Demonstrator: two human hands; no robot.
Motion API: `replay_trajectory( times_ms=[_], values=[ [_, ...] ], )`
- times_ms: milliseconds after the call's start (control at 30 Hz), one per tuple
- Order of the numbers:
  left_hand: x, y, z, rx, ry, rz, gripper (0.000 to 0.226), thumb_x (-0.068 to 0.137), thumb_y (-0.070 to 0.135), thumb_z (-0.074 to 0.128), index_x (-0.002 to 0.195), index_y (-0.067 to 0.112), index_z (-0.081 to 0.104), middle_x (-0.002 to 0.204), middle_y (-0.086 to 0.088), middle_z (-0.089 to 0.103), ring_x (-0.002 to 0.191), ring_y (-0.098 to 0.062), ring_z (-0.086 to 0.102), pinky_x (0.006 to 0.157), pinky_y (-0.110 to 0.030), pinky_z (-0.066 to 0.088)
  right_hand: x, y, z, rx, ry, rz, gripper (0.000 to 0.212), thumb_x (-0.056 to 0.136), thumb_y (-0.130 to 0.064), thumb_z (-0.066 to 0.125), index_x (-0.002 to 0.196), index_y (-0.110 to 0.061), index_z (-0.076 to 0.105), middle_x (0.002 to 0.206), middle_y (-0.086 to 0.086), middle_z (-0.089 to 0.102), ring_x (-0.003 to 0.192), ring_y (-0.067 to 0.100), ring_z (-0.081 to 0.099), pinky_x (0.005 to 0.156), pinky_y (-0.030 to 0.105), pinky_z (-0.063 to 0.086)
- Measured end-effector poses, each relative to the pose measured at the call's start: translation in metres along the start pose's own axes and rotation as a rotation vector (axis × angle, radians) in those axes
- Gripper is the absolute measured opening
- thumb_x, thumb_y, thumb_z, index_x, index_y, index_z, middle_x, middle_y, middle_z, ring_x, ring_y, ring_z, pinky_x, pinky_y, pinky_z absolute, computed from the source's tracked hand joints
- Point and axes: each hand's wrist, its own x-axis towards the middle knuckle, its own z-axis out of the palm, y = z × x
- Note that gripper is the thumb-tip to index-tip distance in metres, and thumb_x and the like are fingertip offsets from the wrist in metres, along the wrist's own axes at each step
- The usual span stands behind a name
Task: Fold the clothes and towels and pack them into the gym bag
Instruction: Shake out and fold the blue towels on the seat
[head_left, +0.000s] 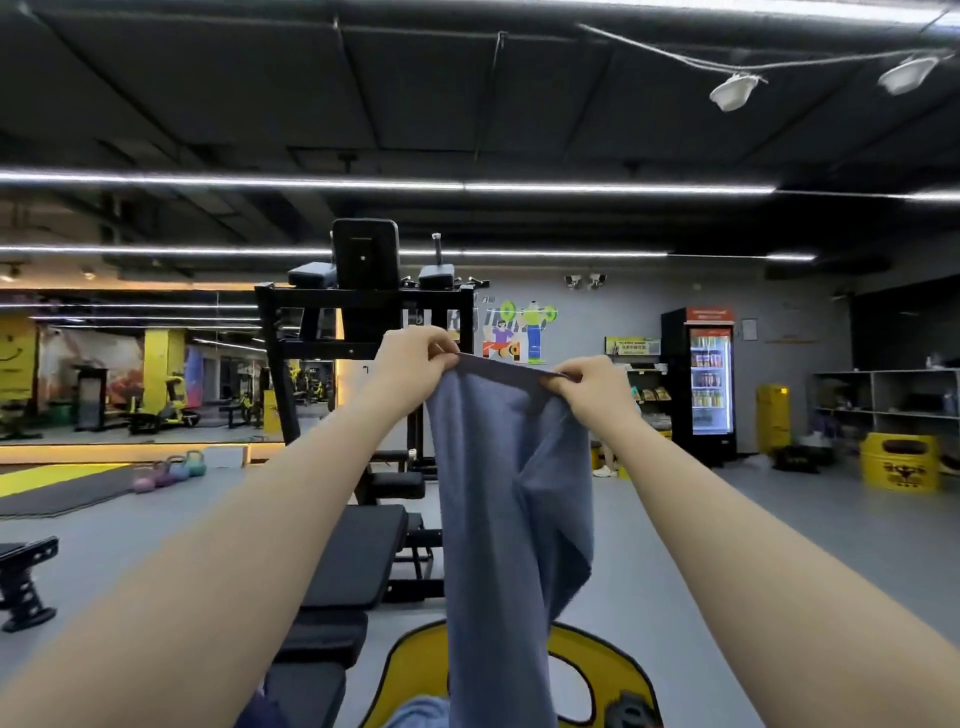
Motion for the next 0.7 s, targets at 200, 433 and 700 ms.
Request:
replay_trajectory(
  times_ms=[200,433,700],
  values=[
    [-0.003,-0.004,-0.02,-0.01,0.075,-0.008,0.015,0.094,0.01,0.054,0.1,0.008,0.068,0.093,-0.001,0.061,0.087,-0.012,0.053,0.069,-0.017,0.036,-0.003,0.007,-0.021,-0.059,0.086,0.046,0.016,0.09,-0.016,0.062,0.098,-0.014,0.076,0.104,0.006,0.071,0.102,0.022,0.061,0.087,0.03,0.046],
    [-0.006,-0.002,-0.036,-0.006,0.109,-0.042,0.013,0.093,0.011,0.056,0.097,0.01,0.068,0.089,-0.003,0.063,0.081,-0.011,0.053,0.059,-0.009,0.033,-0.015,0.014,-0.033,-0.205,0.006,0.064,0.022,0.092,-0.004,0.056,0.106,-0.01,0.072,0.113,0.009,0.067,0.107,0.026,0.058,0.096,0.038,0.047],
    [-0.018,-0.003,-0.044,-0.011,0.096,-0.071,0.015,0.094,0.011,0.055,0.102,0.008,0.067,0.089,-0.003,0.06,0.086,-0.014,0.052,0.069,-0.02,0.038,-0.032,0.019,-0.034,-0.396,0.032,0.075,0.024,0.094,-0.01,0.046,0.103,-0.006,0.068,0.107,0.017,0.066,0.101,0.037,0.059,0.081,0.037,0.048]
  ],
)
